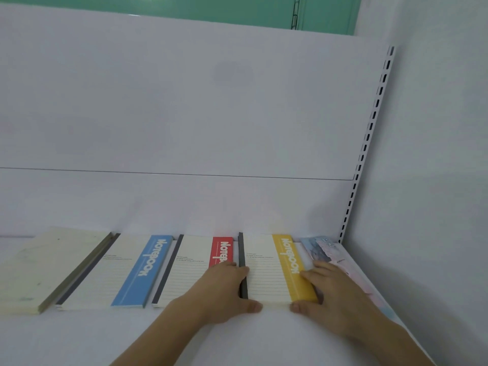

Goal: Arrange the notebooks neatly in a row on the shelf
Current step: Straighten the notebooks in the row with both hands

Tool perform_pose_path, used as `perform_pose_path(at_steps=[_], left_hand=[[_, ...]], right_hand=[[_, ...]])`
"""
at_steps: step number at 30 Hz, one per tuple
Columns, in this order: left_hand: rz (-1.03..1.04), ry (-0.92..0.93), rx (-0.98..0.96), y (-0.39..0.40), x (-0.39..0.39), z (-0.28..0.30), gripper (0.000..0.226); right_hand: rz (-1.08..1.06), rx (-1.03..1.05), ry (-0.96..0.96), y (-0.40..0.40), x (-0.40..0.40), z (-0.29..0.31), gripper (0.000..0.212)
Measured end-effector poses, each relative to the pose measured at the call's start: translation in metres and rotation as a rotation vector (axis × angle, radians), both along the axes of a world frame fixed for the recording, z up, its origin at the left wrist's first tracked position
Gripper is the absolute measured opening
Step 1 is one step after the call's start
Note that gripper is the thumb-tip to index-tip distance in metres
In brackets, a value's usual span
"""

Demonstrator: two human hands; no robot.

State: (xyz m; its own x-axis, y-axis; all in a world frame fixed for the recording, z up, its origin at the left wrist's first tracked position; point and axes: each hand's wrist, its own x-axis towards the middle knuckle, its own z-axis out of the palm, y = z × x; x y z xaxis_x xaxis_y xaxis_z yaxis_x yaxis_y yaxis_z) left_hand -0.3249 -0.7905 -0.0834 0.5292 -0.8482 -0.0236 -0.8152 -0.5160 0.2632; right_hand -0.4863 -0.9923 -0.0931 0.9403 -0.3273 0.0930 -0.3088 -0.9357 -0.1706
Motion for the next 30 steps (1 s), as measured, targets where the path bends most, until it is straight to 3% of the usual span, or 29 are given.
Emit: perform_pose_path(at_steps=[2,8,13,17,22,30], left_hand=[[-0.004,-0.003,0.011,0.0,-0.003,0.003,0.049],[0.008,-0.034,0.044,0.0,-0.011,0.007,0.044],[0.038,-0.142,-0.015,0.003,-0.015,0.004,0.073],[0.097,-0.147,-0.102,0.021,-0.023,0.012,0.083],[0.276,-0.183,-0.178,0.057,-0.021,0.014,0.078],[0.397,-0.336,-0.213,0.202,-0.008,0.027,0.071]], right_hand=[[-0.012,0.009,-0.013,0.001,0.0,0.0,0.097],[0.016,-0.04,-0.055,-0.002,-0.002,-0.009,0.097],[-0.013,-0.163,-0.061,0.003,-0.005,-0.005,0.11],[-0.068,-0.164,-0.17,0.024,0.0,0.004,0.098],[0.011,-0.152,-0.237,0.076,0.018,0.016,0.089],[0.103,-0.12,-0.157,0.215,0.062,0.041,0.11]])
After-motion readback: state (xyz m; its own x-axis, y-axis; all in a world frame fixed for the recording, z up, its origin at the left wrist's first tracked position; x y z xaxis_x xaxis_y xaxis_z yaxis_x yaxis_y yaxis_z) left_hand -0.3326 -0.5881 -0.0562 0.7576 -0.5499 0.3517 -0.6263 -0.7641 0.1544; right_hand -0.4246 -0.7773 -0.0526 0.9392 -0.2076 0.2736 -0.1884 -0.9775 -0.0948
